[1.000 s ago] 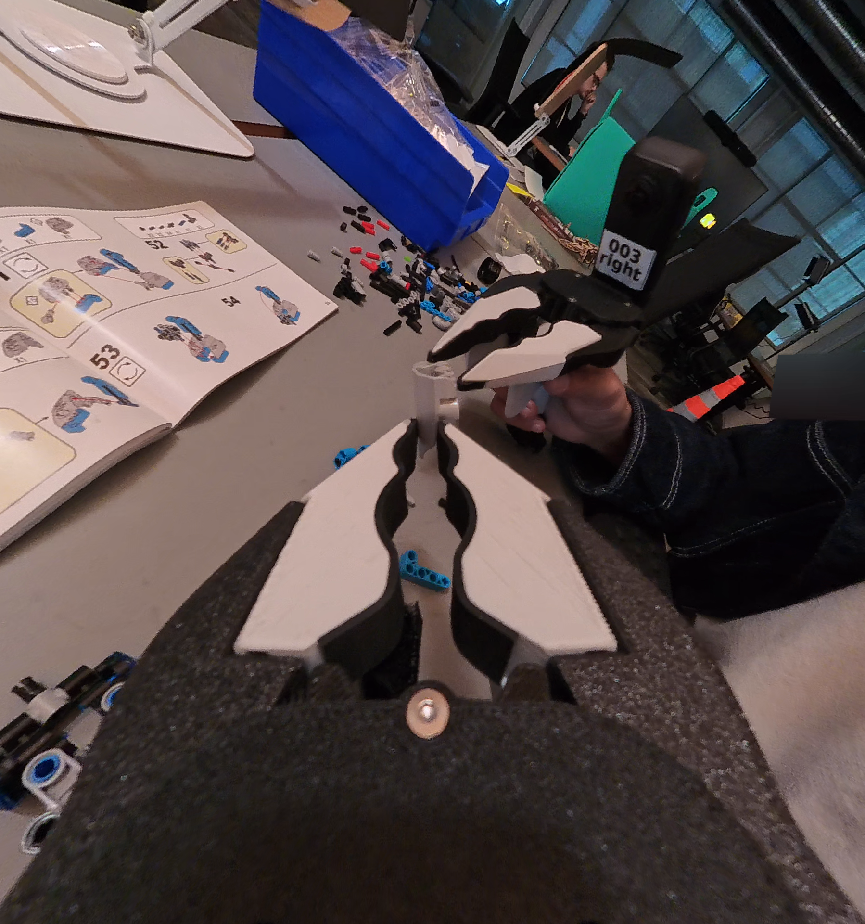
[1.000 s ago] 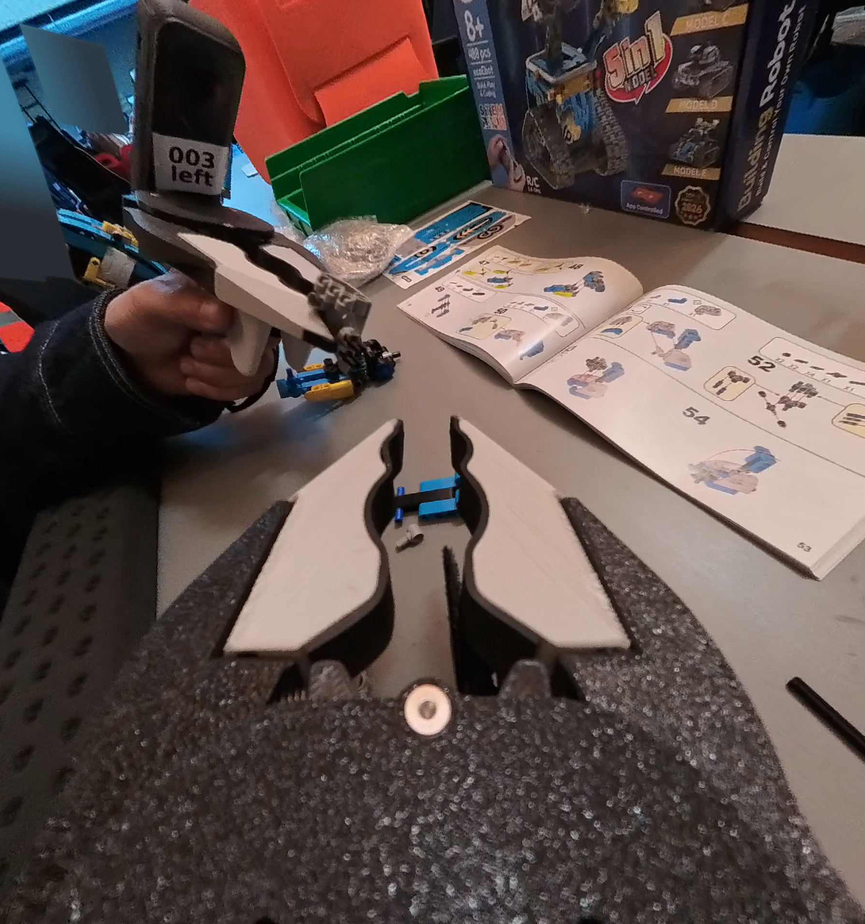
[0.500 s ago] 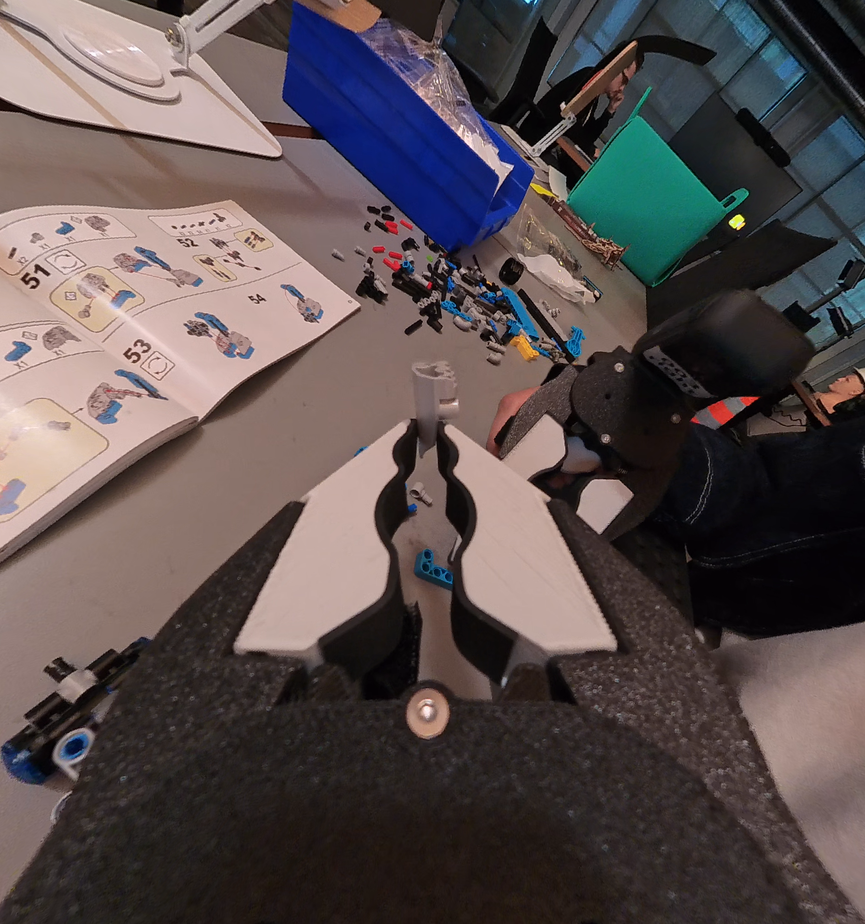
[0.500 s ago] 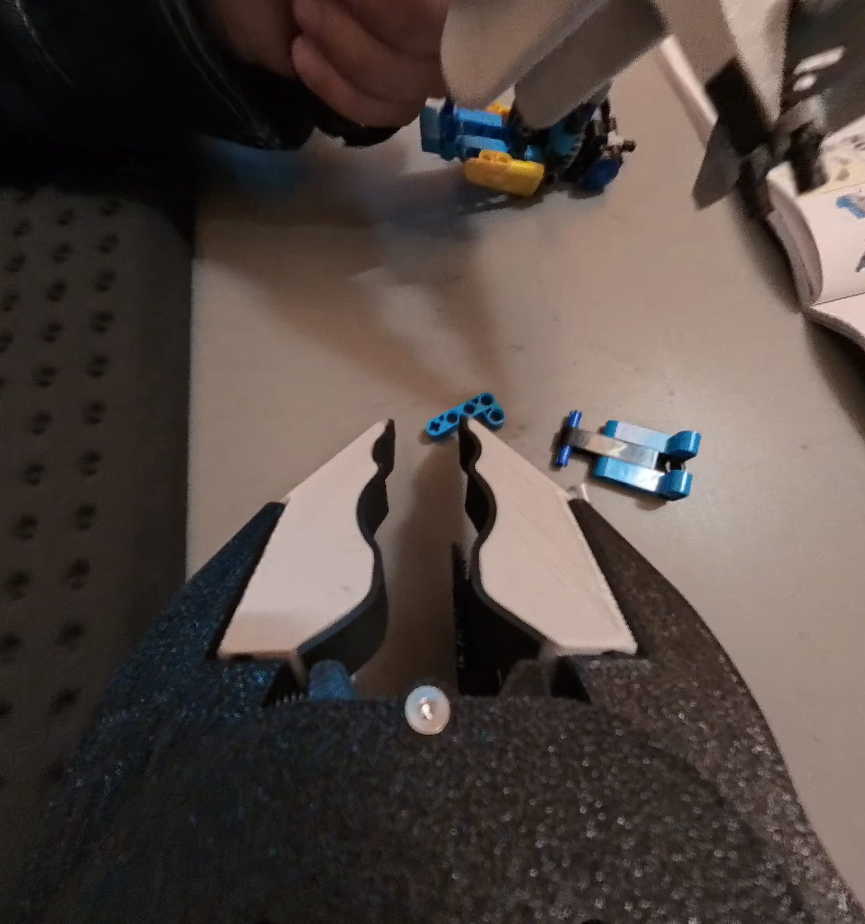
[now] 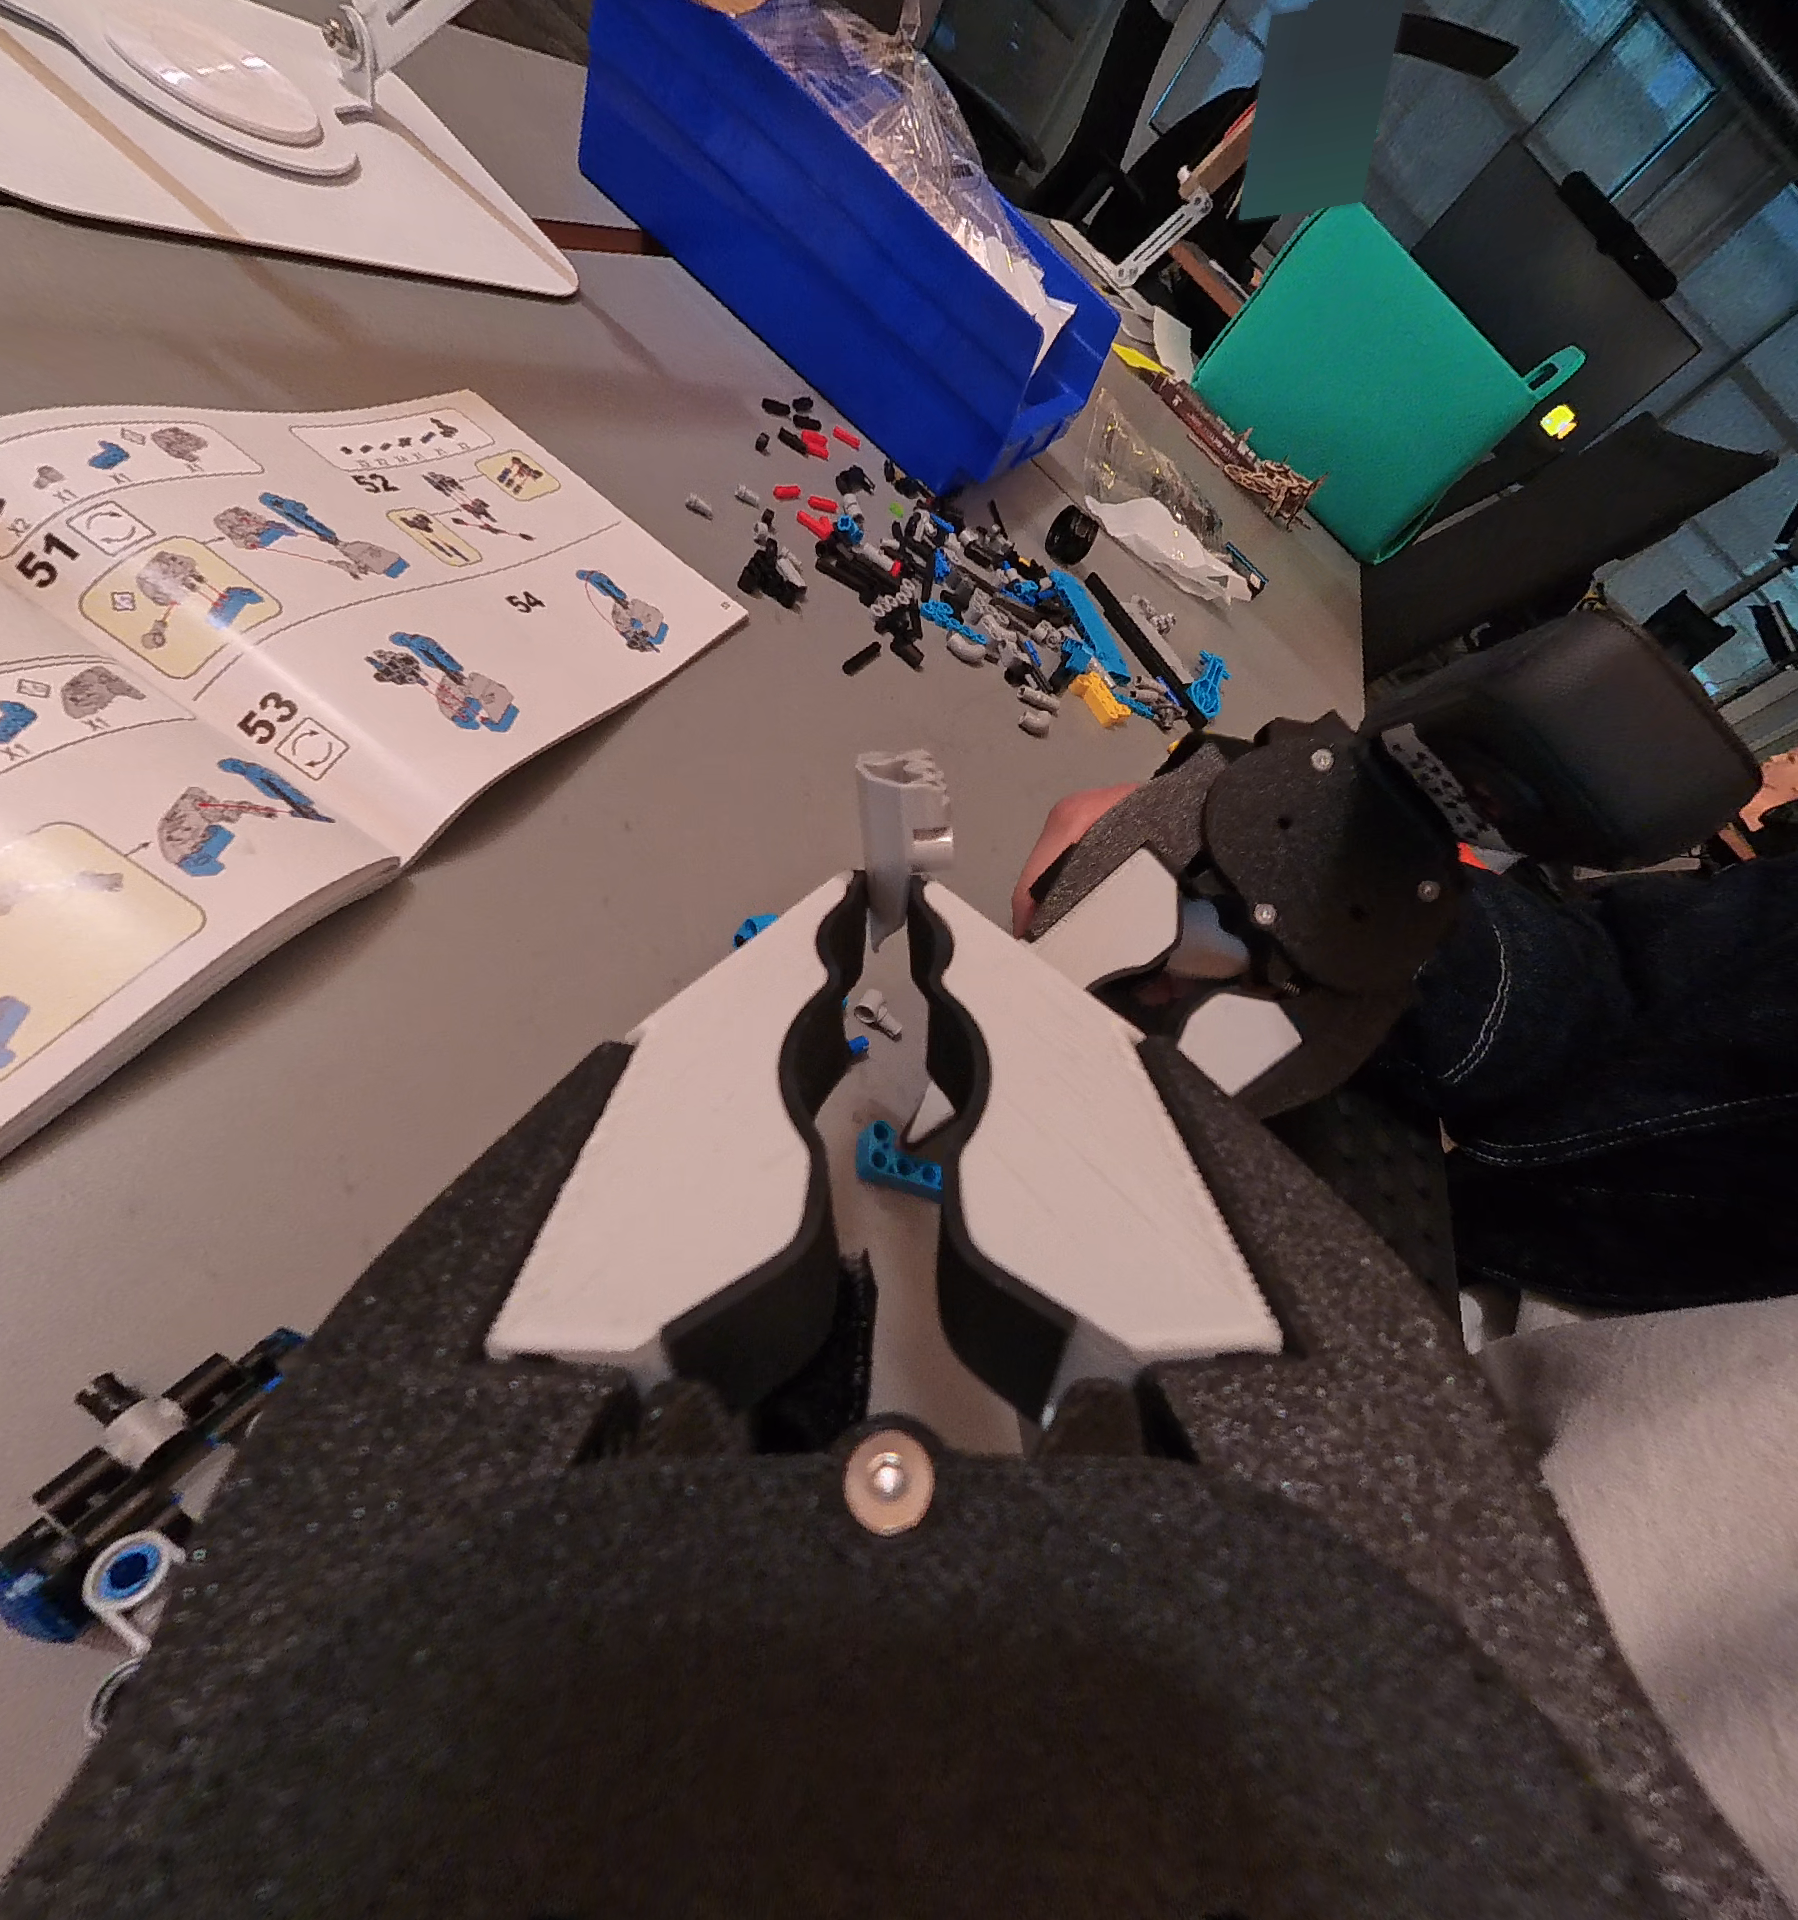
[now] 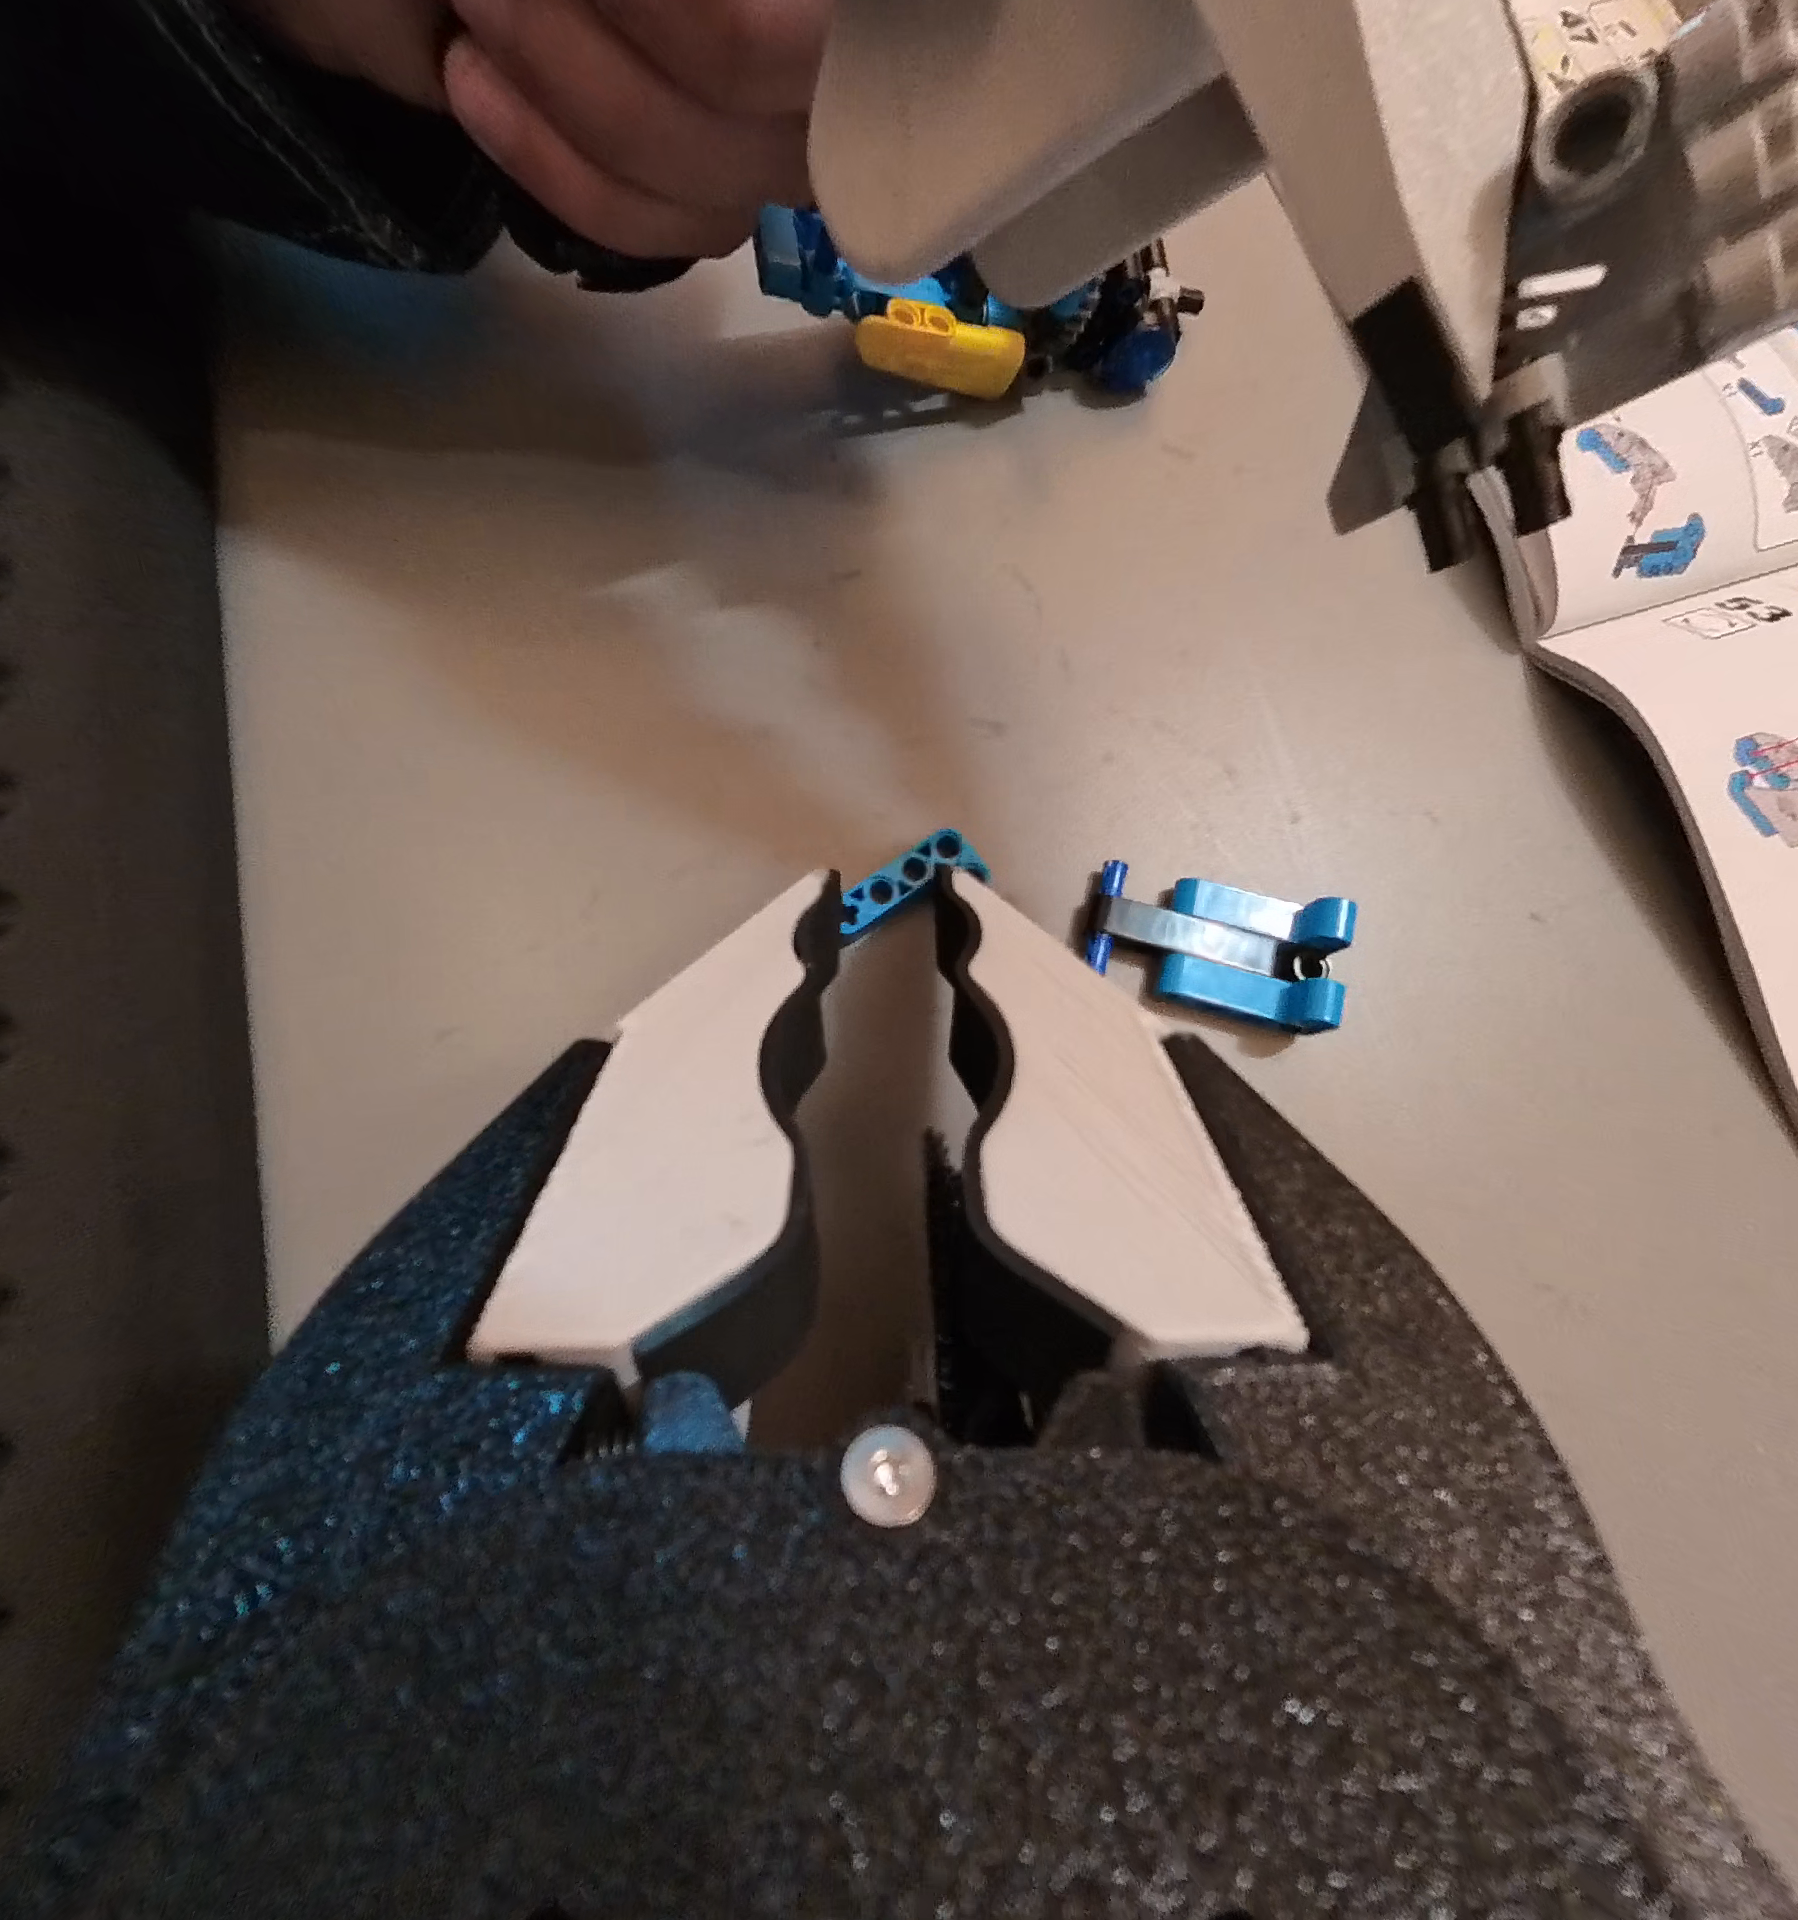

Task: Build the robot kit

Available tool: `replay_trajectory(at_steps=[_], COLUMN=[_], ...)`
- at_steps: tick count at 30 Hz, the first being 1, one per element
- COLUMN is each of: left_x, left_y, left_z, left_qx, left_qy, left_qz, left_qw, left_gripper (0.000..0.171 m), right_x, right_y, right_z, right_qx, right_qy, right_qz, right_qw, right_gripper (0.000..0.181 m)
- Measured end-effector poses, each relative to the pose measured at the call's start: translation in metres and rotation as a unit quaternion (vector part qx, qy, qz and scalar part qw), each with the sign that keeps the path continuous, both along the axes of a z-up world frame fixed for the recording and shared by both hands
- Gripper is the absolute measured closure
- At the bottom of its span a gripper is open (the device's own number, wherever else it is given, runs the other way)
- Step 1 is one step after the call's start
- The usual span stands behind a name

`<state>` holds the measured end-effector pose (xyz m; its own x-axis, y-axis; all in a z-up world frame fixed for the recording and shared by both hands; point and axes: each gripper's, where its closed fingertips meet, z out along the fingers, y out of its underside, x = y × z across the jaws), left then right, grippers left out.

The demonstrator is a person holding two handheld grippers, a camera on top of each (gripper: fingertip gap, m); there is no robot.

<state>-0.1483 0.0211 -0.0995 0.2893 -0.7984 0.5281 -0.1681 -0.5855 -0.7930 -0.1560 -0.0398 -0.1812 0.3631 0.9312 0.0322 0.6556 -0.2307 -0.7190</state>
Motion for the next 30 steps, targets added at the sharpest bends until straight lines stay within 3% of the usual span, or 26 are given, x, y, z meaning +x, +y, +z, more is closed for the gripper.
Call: replay_trajectory(at_steps=[5,11,16,21,23,25,27,30], left_x=[0.000,0.001,0.000,0.000,0.000,0.000,0.001,0.005], left_y=[0.000,-0.002,-0.001,-0.001,0.000,-0.001,-0.002,-0.009], left_z=[0.000,0.001,0.001,0.000,0.001,0.000,0.000,-0.001], left_qx=[-0.001,-0.001,-0.001,-0.001,-0.001,-0.003,-0.005,-0.008], left_qy=[-0.001,-0.002,-0.002,-0.001,-0.001,-0.002,-0.001,0.000], left_qz=[-0.001,-0.004,-0.002,0.000,0.000,-0.001,-0.005,-0.022], left_qw=[1.000,1.000,1.000,1.000,1.000,1.000,1.000,1.000], left_gripper=[0.164,0.164,0.164,0.164,0.164,0.164,0.164,0.164], right_x=[0.013,0.019,0.018,0.014,0.013,0.010,0.013,0.020], right_y=[-0.003,-0.001,-0.006,-0.001,-0.005,-0.018,-0.030,-0.019], right_z=[0.000,0.009,-0.002,-0.004,0.004,0.019,0.039,0.075], right_qx=[0.012,-0.002,-0.013,0.005,-0.027,-0.119,-0.222,-0.281], right_qy=[-0.019,-0.003,-0.023,-0.035,0.004,0.082,0.159,0.284], right_qz=[0.014,0.001,0.012,-0.003,0.002,0.023,0.045,0.029], right_qw=[1.000,1.000,1.000,0.999,1.000,0.989,0.961,0.916], right_gripper=[0.174,0.171,0.166,0.173,0.174,0.174,0.173,0.174])
